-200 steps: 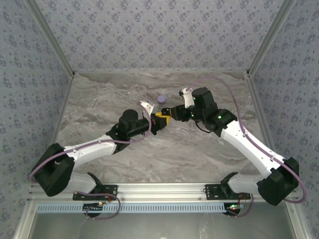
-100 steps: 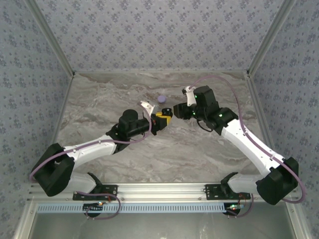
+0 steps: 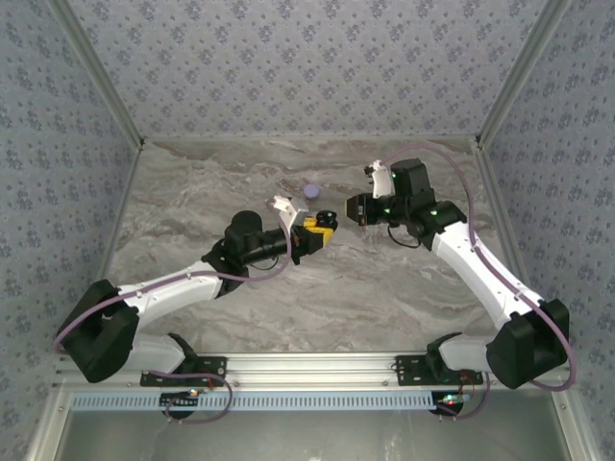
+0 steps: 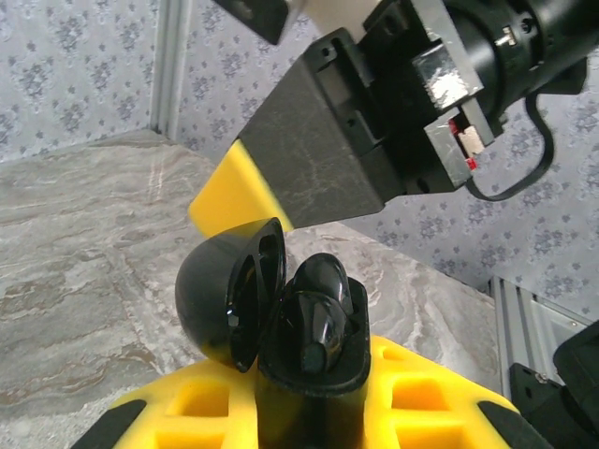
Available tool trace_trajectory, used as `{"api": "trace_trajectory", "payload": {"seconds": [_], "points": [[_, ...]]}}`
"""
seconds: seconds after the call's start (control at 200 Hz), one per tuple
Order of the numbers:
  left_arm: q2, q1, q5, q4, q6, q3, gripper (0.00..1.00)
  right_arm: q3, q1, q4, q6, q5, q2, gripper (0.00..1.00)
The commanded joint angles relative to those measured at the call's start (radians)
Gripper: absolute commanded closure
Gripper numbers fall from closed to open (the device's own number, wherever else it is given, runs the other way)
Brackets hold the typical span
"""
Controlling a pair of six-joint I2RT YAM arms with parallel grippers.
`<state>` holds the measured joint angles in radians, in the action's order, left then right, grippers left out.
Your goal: Insert the wireless bluetooth earbuds into the charging case
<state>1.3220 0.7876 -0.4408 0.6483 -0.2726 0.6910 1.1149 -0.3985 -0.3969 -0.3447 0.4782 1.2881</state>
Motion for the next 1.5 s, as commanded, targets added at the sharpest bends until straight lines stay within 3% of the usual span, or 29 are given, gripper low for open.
{"api": "trace_trajectory", "payload": {"seconds": [0.0,0.395,0.66,1.034,1.294,1.494], "points": [[-0.026,0.008,-0.068,0.063,0.032,-0.004,0.81,-0.002,0.009,0.022,-0.004,0.118,0.016,0.86],[-0.028,0.008,-0.089,0.065,0.033,0.003,0.81,-0.001,0.008,0.048,0.008,0.264,0.035,0.87],[-0.015,0.008,-0.046,0.041,0.033,0.007,0.81,0.000,-0.001,0.057,0.028,0.340,0.022,0.87],[0.003,0.007,0.015,0.027,0.014,0.015,0.81,-0.001,-0.011,0.045,0.061,0.341,-0.022,0.86],[0.008,0.007,0.029,0.020,0.009,0.019,0.80,0.003,-0.010,0.018,0.073,0.275,-0.026,0.85],[0.008,0.007,0.099,-0.053,0.020,0.036,0.80,0.016,-0.011,-0.042,0.070,0.040,-0.023,0.83]]}}
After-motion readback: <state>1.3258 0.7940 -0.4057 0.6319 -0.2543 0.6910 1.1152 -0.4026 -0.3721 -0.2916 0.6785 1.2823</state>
